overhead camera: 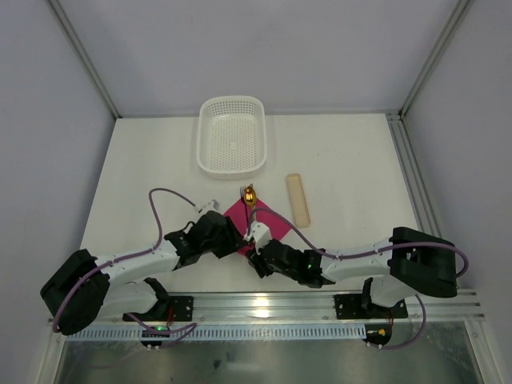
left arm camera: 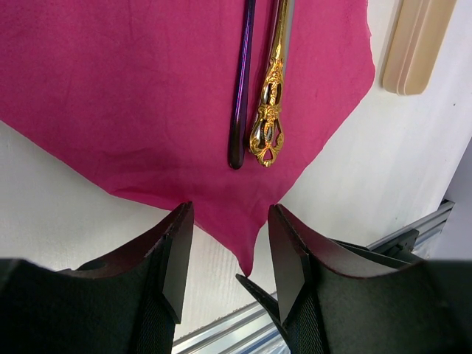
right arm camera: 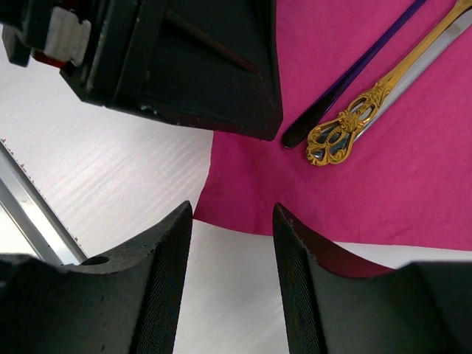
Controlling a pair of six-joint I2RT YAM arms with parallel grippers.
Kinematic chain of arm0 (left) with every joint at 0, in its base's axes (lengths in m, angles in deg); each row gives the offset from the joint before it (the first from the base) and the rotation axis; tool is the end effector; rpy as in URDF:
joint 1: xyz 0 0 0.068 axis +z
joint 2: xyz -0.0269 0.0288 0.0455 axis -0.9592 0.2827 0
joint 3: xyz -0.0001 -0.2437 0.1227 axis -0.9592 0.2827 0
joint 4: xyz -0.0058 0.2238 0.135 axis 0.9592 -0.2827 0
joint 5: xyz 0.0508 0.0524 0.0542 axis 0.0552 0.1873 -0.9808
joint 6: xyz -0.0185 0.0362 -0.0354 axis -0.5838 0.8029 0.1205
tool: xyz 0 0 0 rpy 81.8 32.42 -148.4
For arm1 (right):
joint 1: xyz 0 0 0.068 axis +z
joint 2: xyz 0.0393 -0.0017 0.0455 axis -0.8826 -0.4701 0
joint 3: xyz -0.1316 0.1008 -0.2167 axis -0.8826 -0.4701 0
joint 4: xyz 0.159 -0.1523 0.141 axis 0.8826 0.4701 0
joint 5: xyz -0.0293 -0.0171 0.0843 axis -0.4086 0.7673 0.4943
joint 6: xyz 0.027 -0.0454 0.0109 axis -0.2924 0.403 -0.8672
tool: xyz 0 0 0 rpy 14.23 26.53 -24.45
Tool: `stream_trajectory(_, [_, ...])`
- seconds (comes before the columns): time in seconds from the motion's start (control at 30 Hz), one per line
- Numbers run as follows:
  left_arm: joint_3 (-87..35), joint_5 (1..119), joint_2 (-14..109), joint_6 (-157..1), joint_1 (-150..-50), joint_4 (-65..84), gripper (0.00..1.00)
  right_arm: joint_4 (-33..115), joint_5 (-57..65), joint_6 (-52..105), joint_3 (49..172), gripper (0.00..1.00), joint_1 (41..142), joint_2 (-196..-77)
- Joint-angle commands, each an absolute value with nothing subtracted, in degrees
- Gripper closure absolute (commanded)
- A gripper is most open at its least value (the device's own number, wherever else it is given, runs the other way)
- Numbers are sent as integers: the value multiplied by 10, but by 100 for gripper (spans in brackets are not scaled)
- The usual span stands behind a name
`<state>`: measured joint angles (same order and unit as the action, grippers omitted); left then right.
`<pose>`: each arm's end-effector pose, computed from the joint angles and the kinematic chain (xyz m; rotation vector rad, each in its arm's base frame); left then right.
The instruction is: Place the utensils on the paper napkin and roll it up
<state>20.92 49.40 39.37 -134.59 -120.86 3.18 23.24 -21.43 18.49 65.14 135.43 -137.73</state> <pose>0.1479 -0.1579 0.1600 -0.4920 2.5186 -0.8512 0.0873 0.2567 0.1553 -0.9301 2.0040 0.5457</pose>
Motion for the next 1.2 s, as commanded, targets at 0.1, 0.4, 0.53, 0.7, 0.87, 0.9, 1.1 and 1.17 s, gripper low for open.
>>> stream_trajectory(0.1, [188, 474, 377, -1335, -1212, 27, 51, 199, -240, 199, 681, 53, 1363, -1396])
stream_trajectory(0.4, [157, 436, 359, -1314, -1211, -52, 49, 205, -263, 191, 685, 75, 1369, -1395])
stream_trajectory(0.53, [136, 411, 348, -1295, -1204, -104, 47, 223, -287, 196, 690, 91, 1370, -1387])
stream_trajectory(0.7, [131, 404, 334, -1270, -1182, -126, 46, 247, -291, 205, 718, 96, 1369, -1397])
stream_trajectory(0.87, [133, 405, 329, -1260, -1172, -140, 47, 253, -307, 227, 732, 96, 1369, -1403])
stream_trajectory(0.9, [134, 406, 327, -1255, -1173, -142, 46, 255, -313, 232, 735, 96, 1368, -1406])
stream_trajectory(1.1, [137, 398, 308, -1242, -1173, -159, 48, 264, -314, 255, 755, 96, 1361, -1420])
stream_trajectory(1.17, [142, 395, 301, -1239, -1173, -161, 48, 263, -314, 258, 756, 96, 1355, -1422])
